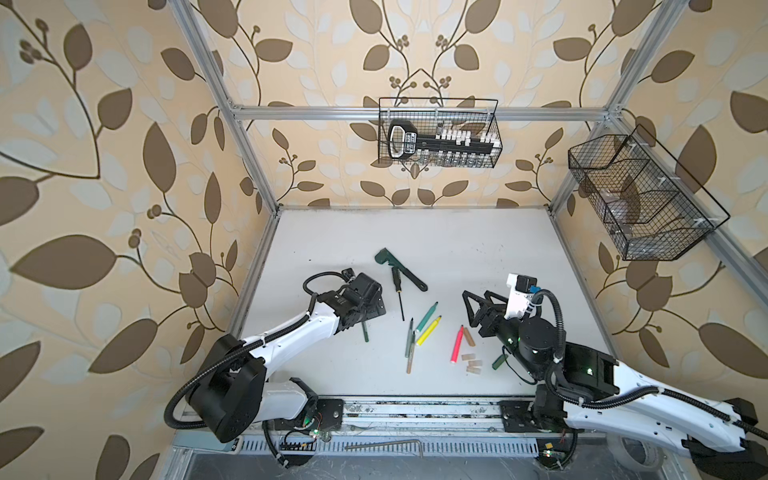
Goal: Insert the pens into the pen caps
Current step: 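Withdraw the right gripper while the left gripper lowers the capped pen, then open the left gripper to release the capped pen on the table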
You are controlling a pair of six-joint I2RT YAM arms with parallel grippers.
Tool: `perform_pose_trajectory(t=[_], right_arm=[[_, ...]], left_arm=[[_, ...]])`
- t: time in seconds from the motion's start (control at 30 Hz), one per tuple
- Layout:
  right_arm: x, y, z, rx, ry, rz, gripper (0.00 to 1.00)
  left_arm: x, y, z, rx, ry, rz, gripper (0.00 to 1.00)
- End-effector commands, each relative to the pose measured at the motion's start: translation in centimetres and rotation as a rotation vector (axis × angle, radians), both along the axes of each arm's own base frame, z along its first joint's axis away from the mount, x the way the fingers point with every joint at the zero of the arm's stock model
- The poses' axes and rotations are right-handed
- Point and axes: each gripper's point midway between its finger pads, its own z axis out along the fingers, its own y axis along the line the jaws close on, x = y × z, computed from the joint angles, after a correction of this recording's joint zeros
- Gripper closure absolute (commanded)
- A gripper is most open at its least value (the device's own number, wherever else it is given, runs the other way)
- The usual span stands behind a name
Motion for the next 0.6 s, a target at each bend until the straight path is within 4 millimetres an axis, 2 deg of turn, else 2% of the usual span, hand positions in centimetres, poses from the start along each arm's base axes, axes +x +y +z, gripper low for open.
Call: perform_pose_trajectory(t=[0.0,0.2,0.33,0.43,0.5,0.57], right_arm=[[1.2,-3.4,-2.0,-0.113,-0.017,-0.127,0.27],[3.6,-9.3,-4.2,-0.205,-0.025,-0.325,0.23],[5.3,-13.6,-6.9,-0.287,0.035,-0.460,0.25],[6.0,-16.9,-9.6,-0.250,0.124,-0.566,0.26],[6.5,-17.3,-11.5,-0.186,0.160,-0.535,0.30],[6.6,-18.2,-13.4,-0.147,0.165,-0.562,0.29]], left_arm=[[0.2,3.4,3.7,0.078,-0.102,0.131,0.01],[-1.0,2.2,6.0,0.005,-0.150,-0.004,0.01],[-2.1,1.6,7.1,-0.063,-0.182,-0.060,0.05],[-3.0,1.1,7.1,-0.105,-0.158,-0.082,0.16],[-3.5,0.7,6.8,-0.116,-0.125,-0.086,0.25],[-4.2,0.0,6.8,-0.111,-0.114,-0.107,0.29]])
